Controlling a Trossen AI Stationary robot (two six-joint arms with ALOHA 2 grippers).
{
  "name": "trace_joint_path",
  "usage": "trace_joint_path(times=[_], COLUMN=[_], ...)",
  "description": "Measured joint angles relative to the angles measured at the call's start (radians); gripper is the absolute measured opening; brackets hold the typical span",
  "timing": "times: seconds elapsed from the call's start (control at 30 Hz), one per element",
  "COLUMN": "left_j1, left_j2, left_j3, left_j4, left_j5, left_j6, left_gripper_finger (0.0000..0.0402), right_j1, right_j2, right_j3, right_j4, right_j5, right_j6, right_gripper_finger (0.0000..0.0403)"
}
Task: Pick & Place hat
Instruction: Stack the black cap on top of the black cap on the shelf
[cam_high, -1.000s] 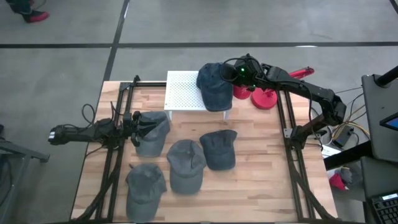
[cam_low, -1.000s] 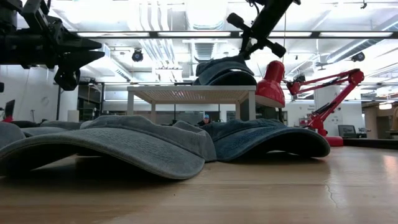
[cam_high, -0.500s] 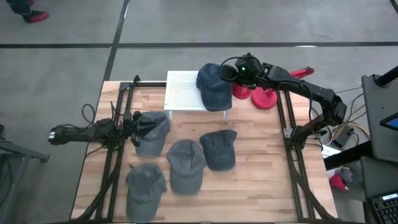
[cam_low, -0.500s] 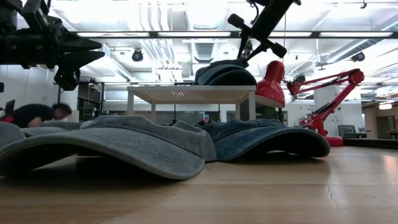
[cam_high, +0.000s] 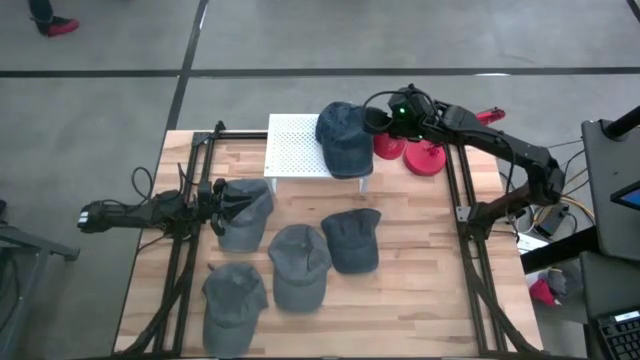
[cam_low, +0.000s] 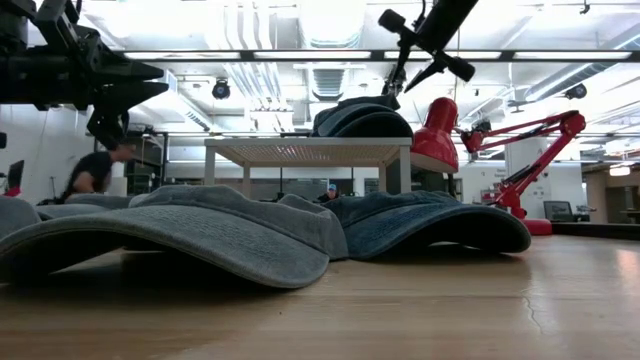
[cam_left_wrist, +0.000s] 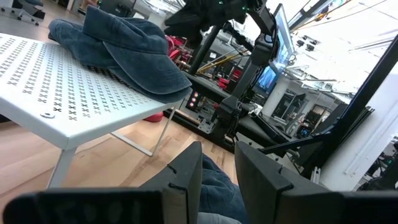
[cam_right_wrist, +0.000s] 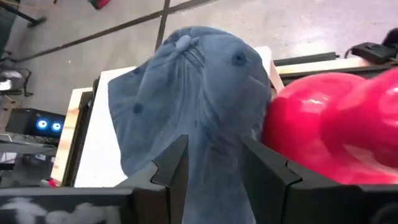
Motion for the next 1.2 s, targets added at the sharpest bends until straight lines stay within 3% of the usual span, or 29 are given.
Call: trace_joint_path(times=[0.67, 1.2], left_j1=[0.000, 0.000], left_j2=[0.000, 0.000], left_j3=[0.000, 0.000], left_j4=[0.000, 0.000], left_j5=[0.000, 0.000], left_j6=[0.000, 0.003], left_gripper_finger=[0.0099, 0.0099], right_j1=[0.343, 0.608], right_j2=[-0.068, -0.067], right_j3=[0.000, -0.098], right_j4=[-0.074, -0.128], right_j5=[0.000, 0.010], right_j6=[-0.020, 0.179], right_gripper_finger=[0.0090, 0.0086])
